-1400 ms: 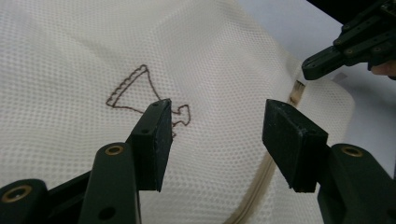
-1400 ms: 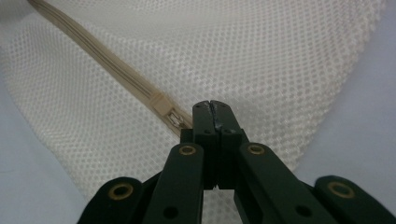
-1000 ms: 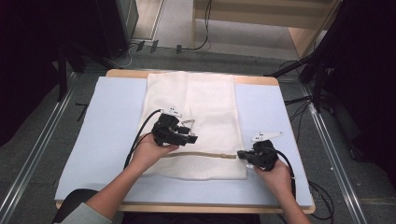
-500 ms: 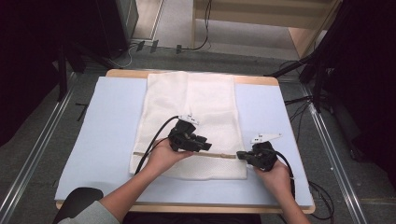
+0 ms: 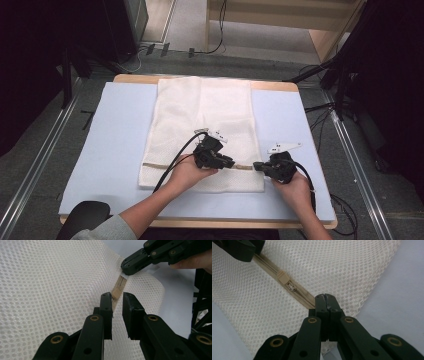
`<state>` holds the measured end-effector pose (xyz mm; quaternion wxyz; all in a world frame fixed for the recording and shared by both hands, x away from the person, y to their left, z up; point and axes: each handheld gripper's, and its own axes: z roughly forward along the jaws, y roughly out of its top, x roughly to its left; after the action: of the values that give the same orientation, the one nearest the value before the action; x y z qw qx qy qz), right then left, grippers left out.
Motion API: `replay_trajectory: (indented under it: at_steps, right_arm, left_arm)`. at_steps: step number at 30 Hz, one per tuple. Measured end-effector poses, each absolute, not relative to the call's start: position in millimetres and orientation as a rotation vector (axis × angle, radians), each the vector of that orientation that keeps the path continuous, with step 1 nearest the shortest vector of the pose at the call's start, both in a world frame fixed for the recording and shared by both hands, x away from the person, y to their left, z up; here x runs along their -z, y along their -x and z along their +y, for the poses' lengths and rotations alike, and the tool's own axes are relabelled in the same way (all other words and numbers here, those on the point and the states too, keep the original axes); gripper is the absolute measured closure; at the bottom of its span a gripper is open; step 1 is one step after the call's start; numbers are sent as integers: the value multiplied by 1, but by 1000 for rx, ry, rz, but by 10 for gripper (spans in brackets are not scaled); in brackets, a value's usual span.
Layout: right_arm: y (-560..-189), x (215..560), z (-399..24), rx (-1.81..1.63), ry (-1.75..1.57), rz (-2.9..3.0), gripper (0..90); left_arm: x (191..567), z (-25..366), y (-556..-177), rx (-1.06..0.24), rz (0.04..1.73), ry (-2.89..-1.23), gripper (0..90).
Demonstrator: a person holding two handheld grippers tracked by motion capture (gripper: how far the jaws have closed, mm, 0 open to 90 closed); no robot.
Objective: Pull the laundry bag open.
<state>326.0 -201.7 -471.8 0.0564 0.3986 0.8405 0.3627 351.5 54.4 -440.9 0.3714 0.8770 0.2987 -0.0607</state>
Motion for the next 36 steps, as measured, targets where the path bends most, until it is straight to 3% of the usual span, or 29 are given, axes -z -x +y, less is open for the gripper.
replay_trajectory:
  at_steps: [18, 26, 36]
  right_arm:
    - [-326, 472, -201, -1097, -1206, 2549, 900]
    - [-326, 472, -201, -1097, -1206, 2547, 900]
    - [-324, 472, -200, -1080, -1171, 2545, 900]
  left_arm:
    - [462, 30, -356, 202, 788, -2251, 766]
    - [466, 18, -356, 161, 766, -2287, 872]
    - [465, 22, -359, 197, 769, -2281, 883]
